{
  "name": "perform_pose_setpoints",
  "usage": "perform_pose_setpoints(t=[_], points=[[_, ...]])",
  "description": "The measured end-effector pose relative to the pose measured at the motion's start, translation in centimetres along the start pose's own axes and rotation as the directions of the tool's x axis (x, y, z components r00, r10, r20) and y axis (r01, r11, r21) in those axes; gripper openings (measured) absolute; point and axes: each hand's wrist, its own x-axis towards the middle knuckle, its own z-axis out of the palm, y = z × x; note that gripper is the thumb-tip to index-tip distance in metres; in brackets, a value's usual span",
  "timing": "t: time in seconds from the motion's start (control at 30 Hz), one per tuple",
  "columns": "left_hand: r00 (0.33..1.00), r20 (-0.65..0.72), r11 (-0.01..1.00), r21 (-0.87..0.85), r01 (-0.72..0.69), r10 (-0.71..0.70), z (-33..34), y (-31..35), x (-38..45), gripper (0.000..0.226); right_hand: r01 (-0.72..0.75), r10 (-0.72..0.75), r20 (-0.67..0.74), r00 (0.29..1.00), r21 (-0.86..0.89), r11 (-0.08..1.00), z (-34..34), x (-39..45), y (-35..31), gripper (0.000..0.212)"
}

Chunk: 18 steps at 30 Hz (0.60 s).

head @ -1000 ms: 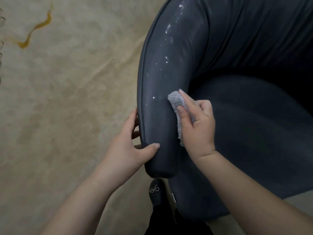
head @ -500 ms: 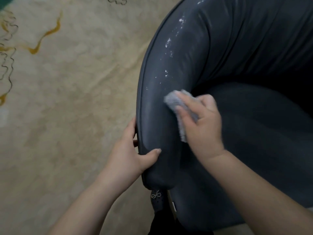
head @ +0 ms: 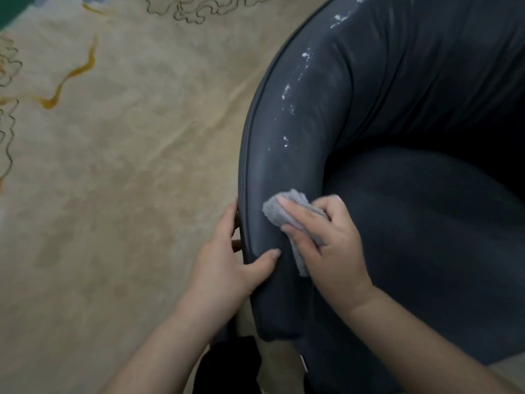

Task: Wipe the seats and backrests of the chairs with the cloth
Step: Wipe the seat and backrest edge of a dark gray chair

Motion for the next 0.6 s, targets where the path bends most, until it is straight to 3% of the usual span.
perform_pose_setpoints(t=[0.13, 0.27, 0.37, 0.47, 0.6], points=[[0.995, 0.086, 0.997, -0.061, -0.037, 0.043, -1.6, 0.1, 2.6, 0.093, -0.099, 0.090, -0.122, 0.988, -0.067, 0.993, 1.7, 3.6, 0.2, 0.032], [0.970, 0.221, 0.993, -0.081, -0.085, 0.101, -3.2, 0.4, 5.1, 0.094, -0.264, 0.253, -0.248, 0.935, -0.013, 0.964, 2.9, 8.4, 0.0, 0.032], [0.947, 0.290, 0.989, -0.091, -0.114, 0.136, -4.1, 0.8, 6.9, 0.096, -0.217, 0.193, -0.280, 0.941, -0.058, 0.974, 3.2, 3.8, -1.6, 0.032], [0.920, 0.353, 0.985, -0.088, -0.146, 0.168, -5.0, 1.1, 8.8, 0.099, -0.280, 0.251, -0.318, 0.914, -0.048, 0.959, 3.6, 0.0, -2.6, 0.033], [0.889, 0.411, 0.979, -0.097, -0.178, 0.202, -5.2, 1.5, 9.8, 0.099, -0.335, 0.265, -0.384, 0.884, -0.125, 0.934, 4.0, 5.0, -1.9, 0.032]])
